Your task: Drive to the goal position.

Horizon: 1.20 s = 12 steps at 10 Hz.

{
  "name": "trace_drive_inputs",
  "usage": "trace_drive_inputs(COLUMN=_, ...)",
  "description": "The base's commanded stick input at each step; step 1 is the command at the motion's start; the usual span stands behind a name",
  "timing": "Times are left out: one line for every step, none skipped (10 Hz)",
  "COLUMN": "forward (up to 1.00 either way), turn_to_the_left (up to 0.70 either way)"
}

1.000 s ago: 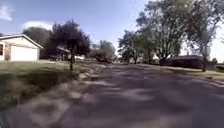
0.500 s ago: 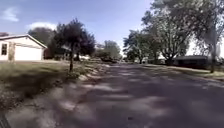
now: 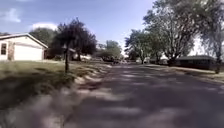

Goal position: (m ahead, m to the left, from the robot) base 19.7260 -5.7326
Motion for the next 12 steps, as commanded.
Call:
trace_drive_inputs(forward=1.0, turn_to_the_left=0.0)
trace_drive_inputs(forward=1.0, turn_to_the_left=0.0)
trace_drive_inputs(forward=1.0, turn_to_the_left=0.0)
trace_drive_inputs(forward=1.0, turn_to_the_left=0.0)
trace_drive_inputs(forward=1.0, turn_to_the_left=0.0)
trace_drive_inputs(forward=1.0, turn_to_the_left=0.0)
trace_drive_inputs(forward=1.0, turn_to_the_left=0.0)
trace_drive_inputs(forward=1.0, turn_to_the_left=-0.4)
trace_drive_inputs(forward=1.0, turn_to_the_left=-0.4)
trace_drive_inputs(forward=1.0, turn_to_the_left=-0.4)
trace_drive_inputs(forward=1.0, turn_to_the_left=-0.4)
trace_drive_inputs(forward=1.0, turn_to_the_left=-0.39)
